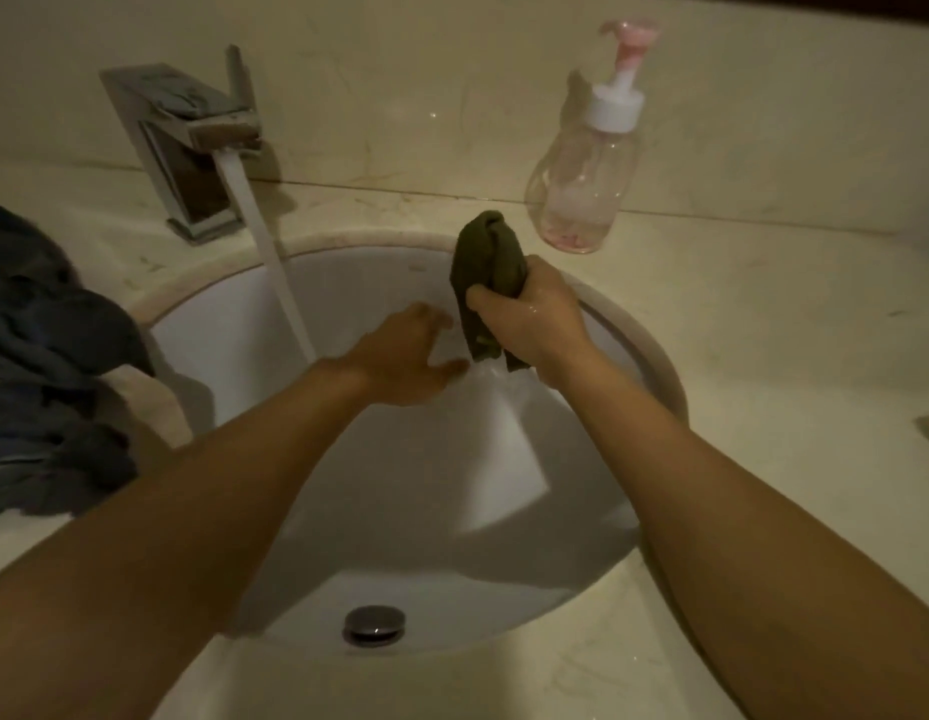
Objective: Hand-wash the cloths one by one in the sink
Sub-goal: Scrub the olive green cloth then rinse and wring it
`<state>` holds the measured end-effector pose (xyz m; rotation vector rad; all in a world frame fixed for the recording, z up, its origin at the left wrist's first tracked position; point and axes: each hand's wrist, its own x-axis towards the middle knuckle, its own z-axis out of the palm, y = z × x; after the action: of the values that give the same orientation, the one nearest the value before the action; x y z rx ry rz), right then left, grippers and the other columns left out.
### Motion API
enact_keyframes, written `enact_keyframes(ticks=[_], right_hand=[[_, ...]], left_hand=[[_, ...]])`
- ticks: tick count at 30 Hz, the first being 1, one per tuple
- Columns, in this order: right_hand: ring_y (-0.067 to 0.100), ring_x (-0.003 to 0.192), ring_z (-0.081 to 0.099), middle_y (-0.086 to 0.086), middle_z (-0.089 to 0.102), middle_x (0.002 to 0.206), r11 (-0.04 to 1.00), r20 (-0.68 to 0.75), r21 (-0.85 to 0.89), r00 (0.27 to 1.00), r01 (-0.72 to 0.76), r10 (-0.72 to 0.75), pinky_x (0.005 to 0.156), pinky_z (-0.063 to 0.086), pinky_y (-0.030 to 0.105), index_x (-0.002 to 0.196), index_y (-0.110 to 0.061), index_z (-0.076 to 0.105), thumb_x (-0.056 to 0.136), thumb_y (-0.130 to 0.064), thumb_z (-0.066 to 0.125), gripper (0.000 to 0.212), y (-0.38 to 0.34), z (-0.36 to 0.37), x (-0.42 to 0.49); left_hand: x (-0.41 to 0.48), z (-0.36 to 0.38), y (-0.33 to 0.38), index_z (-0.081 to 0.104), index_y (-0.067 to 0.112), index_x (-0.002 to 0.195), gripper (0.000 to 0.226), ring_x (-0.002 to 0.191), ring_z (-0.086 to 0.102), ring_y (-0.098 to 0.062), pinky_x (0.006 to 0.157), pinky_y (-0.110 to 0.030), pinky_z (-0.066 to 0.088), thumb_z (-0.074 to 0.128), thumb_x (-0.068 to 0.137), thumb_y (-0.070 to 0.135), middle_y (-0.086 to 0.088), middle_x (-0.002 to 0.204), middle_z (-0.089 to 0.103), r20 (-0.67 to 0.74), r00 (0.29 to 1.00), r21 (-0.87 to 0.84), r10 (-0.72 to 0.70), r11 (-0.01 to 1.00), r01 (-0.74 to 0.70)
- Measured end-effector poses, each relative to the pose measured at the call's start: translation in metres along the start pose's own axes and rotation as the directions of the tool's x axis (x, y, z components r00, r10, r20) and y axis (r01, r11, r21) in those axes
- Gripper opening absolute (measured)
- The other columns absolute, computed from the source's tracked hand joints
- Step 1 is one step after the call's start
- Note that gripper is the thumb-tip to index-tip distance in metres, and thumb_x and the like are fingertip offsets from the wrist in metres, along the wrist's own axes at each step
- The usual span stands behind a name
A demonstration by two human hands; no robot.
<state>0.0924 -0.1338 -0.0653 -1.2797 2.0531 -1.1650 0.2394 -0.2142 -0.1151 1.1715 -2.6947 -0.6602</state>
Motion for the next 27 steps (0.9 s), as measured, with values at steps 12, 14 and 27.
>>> enact_keyframes(ticks=[12, 14, 27], right_hand=[[0.022, 0.082, 0.067, 0.001, 0.068, 0.093, 0.968, 0.042, -0.242, 0.998, 0.063, -0.054, 0.066, 0.056, 0.036, 0.108, -0.020, 0.060, 0.085, -0.046, 0.071, 0.036, 0.009, 0.001, 0.005], [0.024, 0.079, 0.069, 0.002, 0.069, 0.090, 0.962, 0.040, -0.266, 0.998, 0.058, -0.049, 0.067, 0.062, 0.040, 0.107, -0.020, 0.061, 0.084, -0.048, 0.071, 0.037, 0.009, 0.000, 0.005], [0.021, 0.077, 0.067, 0.002, 0.070, 0.089, 0.954, 0.049, -0.300, 0.999, 0.003, 0.013, 0.067, 0.061, 0.036, 0.103, -0.022, 0.065, 0.085, -0.044, 0.070, 0.029, 0.010, -0.002, 0.005]], left_hand=[[0.003, 0.048, 0.019, 0.008, 0.033, 0.159, 0.086, 0.153, 0.011, -0.025, 0.121, -0.054, 0.016, 0.029, 0.090, 0.080, 0.002, 0.167, 0.009, 0.261, 0.958, 0.329, 0.116, 0.923, -0.201], [-0.002, 0.033, -0.012, 0.013, 0.038, 0.157, 0.077, 0.153, 0.011, -0.022, 0.118, -0.054, 0.018, 0.028, 0.093, 0.077, 0.005, 0.167, 0.007, 0.208, 0.978, 0.391, -0.011, 0.917, -0.073], [-0.019, -0.004, -0.019, 0.053, 0.013, 0.136, 0.059, 0.128, 0.050, -0.035, 0.108, -0.043, 0.042, 0.040, 0.100, 0.057, -0.013, 0.142, 0.051, -0.084, 0.922, 0.380, -0.377, 0.844, 0.379]])
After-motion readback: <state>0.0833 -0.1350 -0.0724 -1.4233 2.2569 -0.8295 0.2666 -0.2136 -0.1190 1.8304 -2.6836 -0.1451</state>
